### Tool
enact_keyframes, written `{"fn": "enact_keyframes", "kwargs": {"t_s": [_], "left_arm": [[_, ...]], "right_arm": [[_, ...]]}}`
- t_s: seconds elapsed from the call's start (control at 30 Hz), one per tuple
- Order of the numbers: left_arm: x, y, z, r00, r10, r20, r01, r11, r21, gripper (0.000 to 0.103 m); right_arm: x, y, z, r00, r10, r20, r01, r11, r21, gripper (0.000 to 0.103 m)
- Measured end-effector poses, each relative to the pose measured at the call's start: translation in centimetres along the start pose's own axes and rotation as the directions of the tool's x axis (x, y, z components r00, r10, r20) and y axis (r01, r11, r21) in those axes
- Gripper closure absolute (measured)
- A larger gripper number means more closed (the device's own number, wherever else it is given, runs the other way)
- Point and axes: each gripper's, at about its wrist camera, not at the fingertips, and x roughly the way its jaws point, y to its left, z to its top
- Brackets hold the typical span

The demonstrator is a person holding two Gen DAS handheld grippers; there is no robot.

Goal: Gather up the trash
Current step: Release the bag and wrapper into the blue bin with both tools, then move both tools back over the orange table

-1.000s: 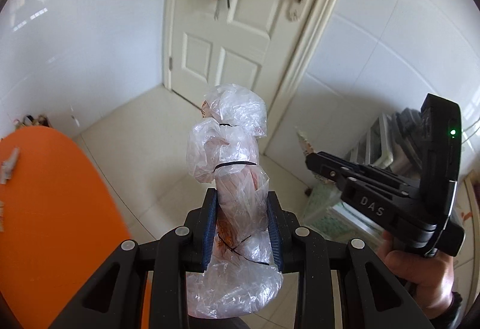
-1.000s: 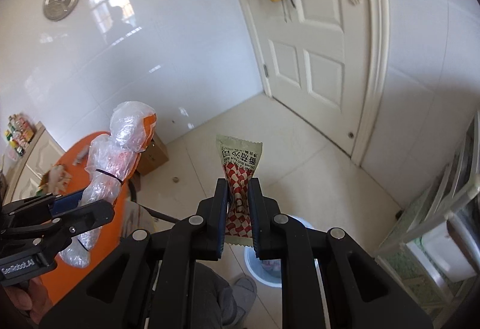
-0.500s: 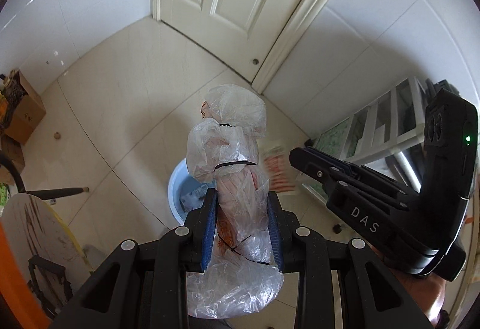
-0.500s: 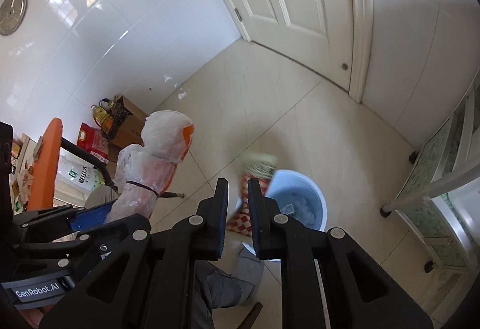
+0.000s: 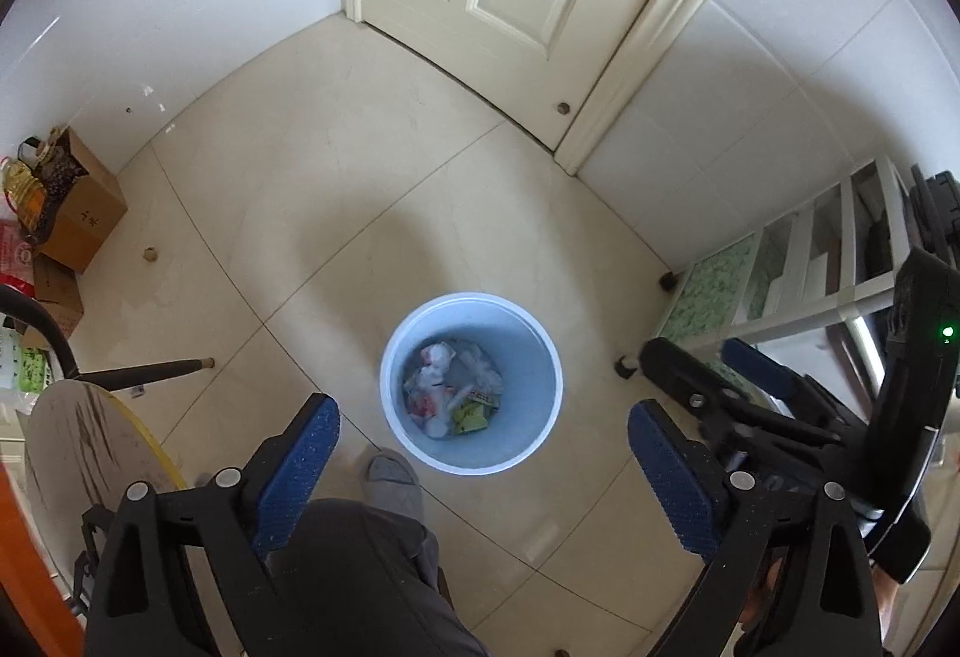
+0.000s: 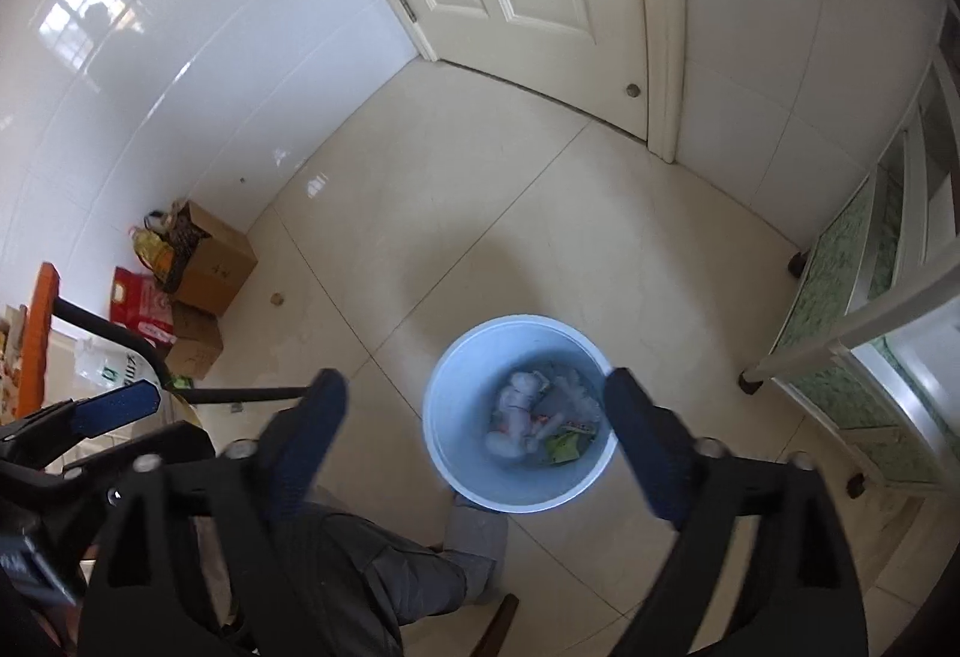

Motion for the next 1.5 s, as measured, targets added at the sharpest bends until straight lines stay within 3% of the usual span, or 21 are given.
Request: {"fn": "enact_keyframes", "kwargs": {"t_s": [0.03,0.37,0.7,1.03,1.5], "left_arm": [[-0.3,-0.1,-0.1,1.0,0.009,0.009,-0.009,1.0,0.0,0.008],[-7.8,-0.6,-5.7,0.988,0.038,0.152,-0.043,0.999,0.025,0.008],[-17.7,1.1,-12.7,0.943,0.04,0.331,-0.038,0.999,-0.013,0.007],[-27.3,4.9,-21.7,0.865,0.114,0.488,-0.062,0.991,-0.123,0.006],[-39.1,11.3,-37.0,0.71,0.315,0.63,-0.102,0.931,-0.351,0.001]], "right_arm": [[-0.4,0.0,0.0,1.0,-0.012,0.011,0.012,1.0,0.005,0.0],[-4.5,1.7,0.0,0.996,-0.015,0.087,0.016,1.0,-0.008,0.0],[-10.5,7.0,0.0,0.983,0.025,0.184,-0.006,0.995,-0.1,0.0],[-16.5,14.9,-1.2,0.952,0.101,0.288,-0.031,0.971,-0.239,0.0],[-21.4,28.5,-4.7,0.901,0.284,0.327,-0.1,0.87,-0.483,0.0]]}}
